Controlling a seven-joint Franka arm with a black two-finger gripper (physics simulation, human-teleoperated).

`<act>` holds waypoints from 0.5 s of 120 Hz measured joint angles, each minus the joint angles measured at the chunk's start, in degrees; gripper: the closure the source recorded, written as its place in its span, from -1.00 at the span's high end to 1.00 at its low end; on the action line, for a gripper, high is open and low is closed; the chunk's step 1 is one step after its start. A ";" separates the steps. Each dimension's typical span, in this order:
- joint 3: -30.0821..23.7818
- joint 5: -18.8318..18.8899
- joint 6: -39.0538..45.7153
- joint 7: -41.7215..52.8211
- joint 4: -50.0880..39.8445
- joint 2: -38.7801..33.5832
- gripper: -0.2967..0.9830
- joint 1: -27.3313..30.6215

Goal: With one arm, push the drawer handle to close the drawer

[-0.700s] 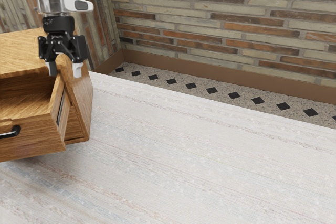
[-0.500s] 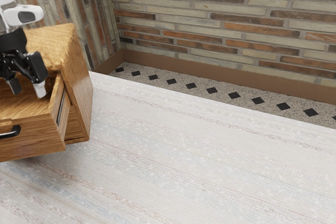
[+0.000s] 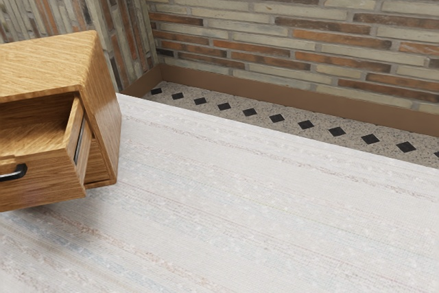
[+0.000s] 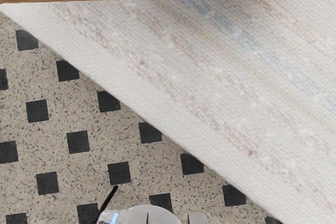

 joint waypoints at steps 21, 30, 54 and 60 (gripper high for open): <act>0.00 1.55 4.01 -2.83 -0.12 7.31 -0.64 0.42; 0.00 1.77 5.76 -3.82 -0.75 8.26 -0.66 0.44; 0.25 1.92 10.36 -5.91 -1.77 11.40 -0.68 0.44; 0.36 1.94 11.63 -6.30 -1.79 12.57 -0.68 0.44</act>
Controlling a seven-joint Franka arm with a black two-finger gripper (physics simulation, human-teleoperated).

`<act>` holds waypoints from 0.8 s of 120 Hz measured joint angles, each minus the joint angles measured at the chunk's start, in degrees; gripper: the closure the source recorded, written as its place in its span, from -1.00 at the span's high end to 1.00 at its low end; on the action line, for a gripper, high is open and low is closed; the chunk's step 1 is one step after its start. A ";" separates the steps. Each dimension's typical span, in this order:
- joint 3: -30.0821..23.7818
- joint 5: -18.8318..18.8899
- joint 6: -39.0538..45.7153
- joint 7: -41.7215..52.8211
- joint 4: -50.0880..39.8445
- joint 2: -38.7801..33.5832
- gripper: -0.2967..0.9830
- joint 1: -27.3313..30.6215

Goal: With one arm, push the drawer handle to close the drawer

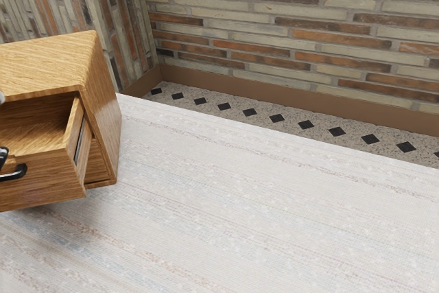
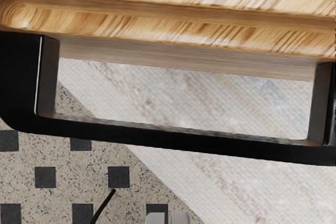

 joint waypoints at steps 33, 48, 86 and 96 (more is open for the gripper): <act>1.78 0.02 6.58 -1.25 0.46 5.79 -0.69 0.04; 2.43 0.06 9.35 -1.29 1.09 7.54 -0.68 0.08; 3.59 0.17 14.82 -0.17 5.66 14.27 -0.63 0.09; 4.33 0.20 16.16 0.26 7.13 16.96 -0.62 0.09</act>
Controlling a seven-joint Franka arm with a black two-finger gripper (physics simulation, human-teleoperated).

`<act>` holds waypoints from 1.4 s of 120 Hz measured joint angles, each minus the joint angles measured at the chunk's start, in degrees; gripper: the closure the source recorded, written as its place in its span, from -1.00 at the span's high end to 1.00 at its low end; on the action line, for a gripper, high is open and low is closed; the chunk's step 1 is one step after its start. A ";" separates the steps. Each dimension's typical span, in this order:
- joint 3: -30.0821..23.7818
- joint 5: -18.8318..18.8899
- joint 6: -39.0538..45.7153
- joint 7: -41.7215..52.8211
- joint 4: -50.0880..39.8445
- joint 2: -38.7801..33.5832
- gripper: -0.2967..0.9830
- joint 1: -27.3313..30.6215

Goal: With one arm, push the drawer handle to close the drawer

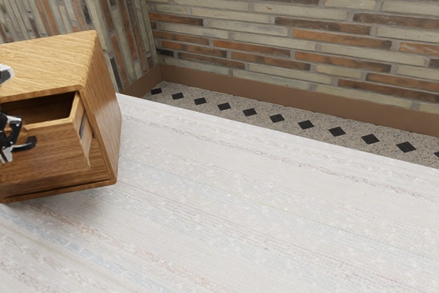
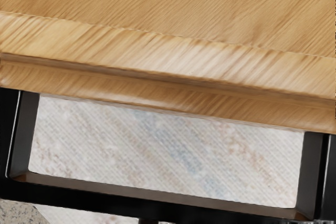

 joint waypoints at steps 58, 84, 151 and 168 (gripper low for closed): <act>2.94 0.66 4.67 3.02 12.27 14.72 -0.61 0.07; 4.12 0.85 6.68 4.60 14.72 18.66 -0.61 0.40; -3.34 -5.97 -2.78 7.82 5.31 -1.57 -0.03 -5.71; -12.54 -11.43 -10.66 7.27 21.72 8.61 0.25 -15.41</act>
